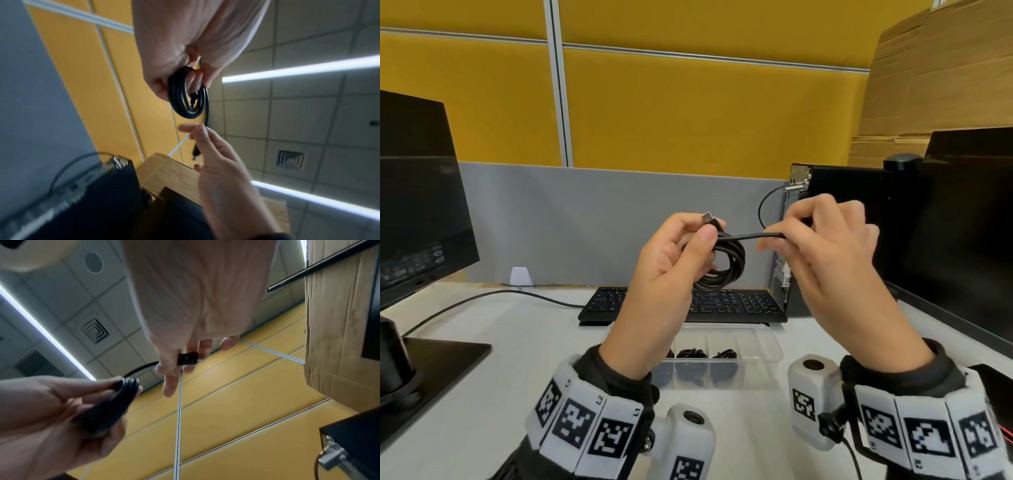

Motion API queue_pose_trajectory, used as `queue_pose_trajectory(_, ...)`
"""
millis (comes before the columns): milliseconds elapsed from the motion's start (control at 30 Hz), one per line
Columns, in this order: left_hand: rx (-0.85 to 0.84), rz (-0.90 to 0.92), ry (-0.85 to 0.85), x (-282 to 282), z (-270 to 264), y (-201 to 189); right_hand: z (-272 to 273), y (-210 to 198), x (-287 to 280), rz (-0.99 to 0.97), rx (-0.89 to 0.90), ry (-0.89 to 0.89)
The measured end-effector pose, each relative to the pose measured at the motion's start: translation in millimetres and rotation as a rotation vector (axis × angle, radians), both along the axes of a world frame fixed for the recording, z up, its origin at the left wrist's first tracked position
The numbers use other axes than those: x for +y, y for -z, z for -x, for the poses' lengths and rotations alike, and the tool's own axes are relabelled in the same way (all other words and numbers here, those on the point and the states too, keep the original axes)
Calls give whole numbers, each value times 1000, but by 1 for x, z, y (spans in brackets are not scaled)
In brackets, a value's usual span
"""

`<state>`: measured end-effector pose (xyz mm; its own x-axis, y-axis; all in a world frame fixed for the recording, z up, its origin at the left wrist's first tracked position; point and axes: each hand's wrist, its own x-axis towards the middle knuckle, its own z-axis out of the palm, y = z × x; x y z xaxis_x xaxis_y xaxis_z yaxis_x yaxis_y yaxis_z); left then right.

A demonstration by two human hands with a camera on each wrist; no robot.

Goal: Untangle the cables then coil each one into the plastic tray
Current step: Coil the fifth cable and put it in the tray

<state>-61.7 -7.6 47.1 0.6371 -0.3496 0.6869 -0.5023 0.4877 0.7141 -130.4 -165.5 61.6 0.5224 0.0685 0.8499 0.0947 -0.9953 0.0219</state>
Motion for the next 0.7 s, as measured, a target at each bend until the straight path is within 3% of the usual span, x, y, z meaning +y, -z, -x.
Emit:
queue_pose_trajectory(67, 61, 19, 55, -1, 1, 1, -4, 4, 1, -40, -3, -26)
queue_pose_trajectory(200, 187, 79, 168, -5, 4, 5, -14, 6, 10, -320, 82, -339)
queue_pose_trajectory(367, 260, 111, 239, -9, 2, 8, -16, 7, 24, -1049, 175, -775)
queue_pose_trajectory(433, 273, 117, 256, -8, 0, 8, -17, 9, 26, -1231, 222, -896)
queue_pose_trajectory(600, 308, 130, 252, -8, -3, 8, -25, 16, 35, -1534, 361, -1010)
queue_pose_trajectory(700, 334, 132, 230, -9, -8, 9, -28, 18, 40, -1488, 310, -937)
